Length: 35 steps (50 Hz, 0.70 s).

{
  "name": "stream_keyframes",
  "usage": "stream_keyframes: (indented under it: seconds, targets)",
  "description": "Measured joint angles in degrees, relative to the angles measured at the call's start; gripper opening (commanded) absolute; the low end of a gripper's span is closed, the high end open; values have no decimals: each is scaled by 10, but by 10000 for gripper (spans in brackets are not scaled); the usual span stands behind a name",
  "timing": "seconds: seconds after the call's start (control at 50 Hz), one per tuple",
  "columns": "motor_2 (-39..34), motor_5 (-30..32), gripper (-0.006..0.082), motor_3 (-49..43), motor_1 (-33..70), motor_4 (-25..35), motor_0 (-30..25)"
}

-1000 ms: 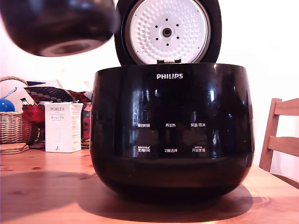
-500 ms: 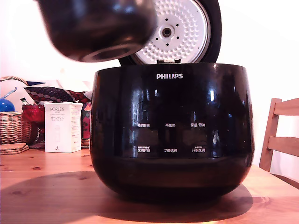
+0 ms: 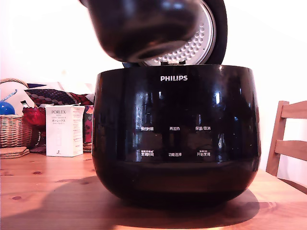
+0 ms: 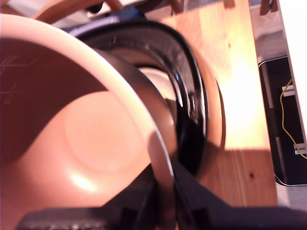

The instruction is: Place the pot you are holding inside the rice cooker

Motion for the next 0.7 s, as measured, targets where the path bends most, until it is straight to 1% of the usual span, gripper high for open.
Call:
stream_keyframes:
  seconds: [0.34, 0.36, 0.46, 0.48, 0.54, 0.56, 0.68, 0.7]
  targets:
    - [18, 48, -24, -9, 53, 9, -4]
    - [18, 60, -24, -11, 56, 9, -4]
    - [19, 73, -24, -21, 70, 9, -4]
    - [19, 85, -24, -20, 73, 5, -4]
    - [21, 89, -24, -18, 81, 2, -4]
    - [21, 100, -24, -18, 83, -2, -4]
    - [22, 119, -24, -17, 92, -6, -3]
    - [22, 137, -24, -17, 93, -7, -3]
